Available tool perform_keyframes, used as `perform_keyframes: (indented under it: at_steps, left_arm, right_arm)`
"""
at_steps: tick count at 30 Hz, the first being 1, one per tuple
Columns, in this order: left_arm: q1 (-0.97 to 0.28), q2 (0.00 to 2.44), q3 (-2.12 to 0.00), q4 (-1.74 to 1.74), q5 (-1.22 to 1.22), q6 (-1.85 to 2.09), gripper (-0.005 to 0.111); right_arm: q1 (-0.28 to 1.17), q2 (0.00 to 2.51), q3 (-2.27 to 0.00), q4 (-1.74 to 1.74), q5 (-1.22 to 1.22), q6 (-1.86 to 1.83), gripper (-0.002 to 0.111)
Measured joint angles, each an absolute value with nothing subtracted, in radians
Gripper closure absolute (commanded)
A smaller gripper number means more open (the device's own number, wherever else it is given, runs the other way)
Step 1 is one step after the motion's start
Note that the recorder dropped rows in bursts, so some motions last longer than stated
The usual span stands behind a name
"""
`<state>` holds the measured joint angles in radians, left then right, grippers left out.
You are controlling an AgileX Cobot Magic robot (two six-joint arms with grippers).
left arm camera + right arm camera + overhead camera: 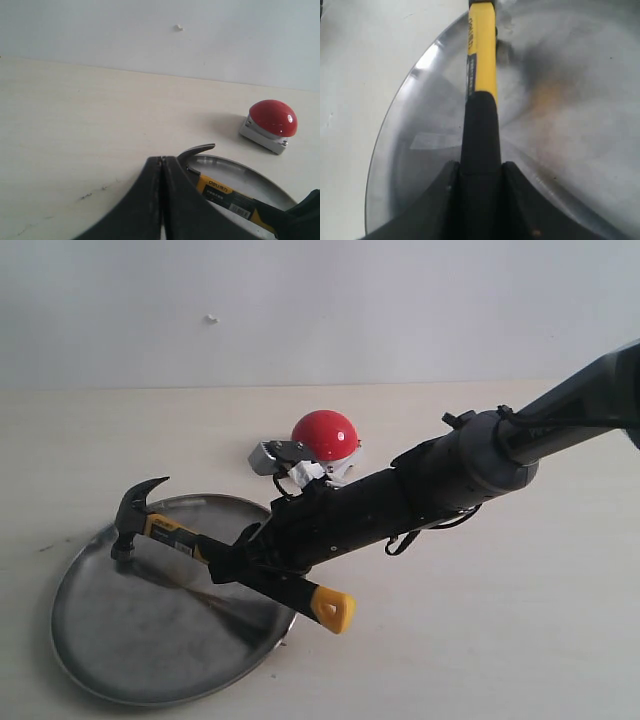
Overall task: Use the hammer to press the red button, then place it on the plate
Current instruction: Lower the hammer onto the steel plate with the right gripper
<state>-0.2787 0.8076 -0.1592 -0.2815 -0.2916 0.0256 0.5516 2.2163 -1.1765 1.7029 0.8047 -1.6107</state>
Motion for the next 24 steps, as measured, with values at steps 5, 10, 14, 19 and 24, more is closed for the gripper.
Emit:
perform_keyframes:
  at_steps: [5, 10, 14, 19, 24]
  left_arm:
    - [-0.279, 0.808, -0.159, -0.282, -0.292, 0.026, 0.107]
    - [-0.279, 0.808, -0.159, -0.282, -0.292, 0.026, 0.107]
    - [-0.279, 0.808, -0.159, -0.282, -0.292, 0.026, 0.107]
    - [-0.279, 0.808, -0.159, -0.282, -0.292, 0.026, 0.107]
    - [-0.279, 0.808, -0.159, -0.282, -0.292, 0.026, 0.107]
  right_arm:
    - [0.552, 2.216, -1.177, 1.703, 0.798, -1.609, 0.108]
    - [0.552, 2.216, -1.177, 1.709, 0.791, -1.594, 0.108]
    - [0.552, 2.216, -1.177, 1.71, 0.791, -1.585, 0.104]
    - [0.552, 2.216, -1.177, 1.71, 0.791, -1.579, 0.086]
    - [0.552, 2.216, -1.177, 1.713, 0.789, -1.579, 0.069]
